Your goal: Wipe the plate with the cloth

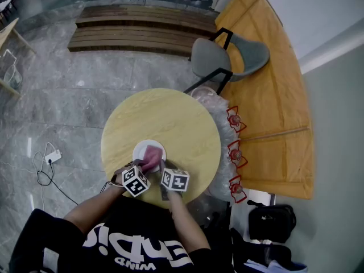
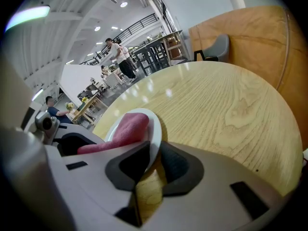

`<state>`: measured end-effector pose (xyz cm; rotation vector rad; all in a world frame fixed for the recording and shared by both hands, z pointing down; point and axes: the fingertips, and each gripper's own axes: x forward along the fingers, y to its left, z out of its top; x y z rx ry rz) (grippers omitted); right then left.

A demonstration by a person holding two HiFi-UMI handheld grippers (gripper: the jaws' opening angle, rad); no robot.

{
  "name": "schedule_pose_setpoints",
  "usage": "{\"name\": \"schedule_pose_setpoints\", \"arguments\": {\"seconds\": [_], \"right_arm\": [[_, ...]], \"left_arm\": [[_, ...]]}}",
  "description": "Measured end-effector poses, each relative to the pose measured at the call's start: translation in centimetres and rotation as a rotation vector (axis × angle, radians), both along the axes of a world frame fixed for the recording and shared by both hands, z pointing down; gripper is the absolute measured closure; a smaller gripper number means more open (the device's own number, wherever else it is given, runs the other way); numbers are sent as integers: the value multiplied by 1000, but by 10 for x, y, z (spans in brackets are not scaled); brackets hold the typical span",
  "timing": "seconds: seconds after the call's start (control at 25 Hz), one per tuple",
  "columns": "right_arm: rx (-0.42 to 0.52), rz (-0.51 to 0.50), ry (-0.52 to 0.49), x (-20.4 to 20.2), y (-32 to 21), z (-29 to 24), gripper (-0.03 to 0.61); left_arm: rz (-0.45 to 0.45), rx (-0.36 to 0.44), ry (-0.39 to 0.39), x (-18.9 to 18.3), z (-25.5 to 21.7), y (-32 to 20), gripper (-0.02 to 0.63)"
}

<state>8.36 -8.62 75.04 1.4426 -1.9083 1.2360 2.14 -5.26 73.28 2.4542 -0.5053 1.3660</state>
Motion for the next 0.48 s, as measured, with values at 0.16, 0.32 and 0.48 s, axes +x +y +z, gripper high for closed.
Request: {"name": "schedule_pose_setpoints", "arguments": {"seconds": [0.16,0.32,0.48], "right_arm": [[0,0,-5,0,0,0,505],[1,-3,-1,0,-1,0,505],[2,-3,-10,0,0,1,505]], "left_arm": [[-17,14,-12,-13,-1,-4,561],[-36,25,-22,-23,-1,-8,561],[-52,30,-27,-30,-2,-10,561]]}}
